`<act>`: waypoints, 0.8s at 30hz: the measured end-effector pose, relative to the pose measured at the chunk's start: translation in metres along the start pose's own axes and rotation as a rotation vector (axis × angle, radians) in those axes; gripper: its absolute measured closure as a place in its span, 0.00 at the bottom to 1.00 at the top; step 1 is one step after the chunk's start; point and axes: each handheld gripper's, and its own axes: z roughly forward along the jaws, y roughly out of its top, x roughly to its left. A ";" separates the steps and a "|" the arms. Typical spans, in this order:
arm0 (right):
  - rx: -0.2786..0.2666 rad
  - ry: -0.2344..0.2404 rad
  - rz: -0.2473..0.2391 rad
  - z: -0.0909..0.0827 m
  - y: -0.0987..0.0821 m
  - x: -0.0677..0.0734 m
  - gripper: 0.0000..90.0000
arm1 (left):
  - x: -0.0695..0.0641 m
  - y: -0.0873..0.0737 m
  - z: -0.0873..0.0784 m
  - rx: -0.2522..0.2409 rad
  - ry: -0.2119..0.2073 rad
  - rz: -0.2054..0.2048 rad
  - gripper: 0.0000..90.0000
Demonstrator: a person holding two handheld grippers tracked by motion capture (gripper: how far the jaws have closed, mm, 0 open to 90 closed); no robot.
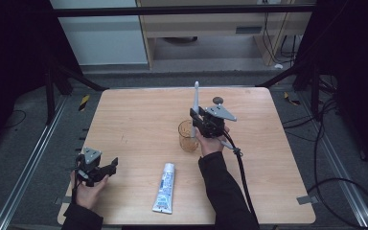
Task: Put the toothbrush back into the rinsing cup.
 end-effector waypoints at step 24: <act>0.154 0.046 -0.070 -0.004 -0.018 -0.007 0.75 | -0.001 0.000 0.000 0.002 -0.004 0.004 0.33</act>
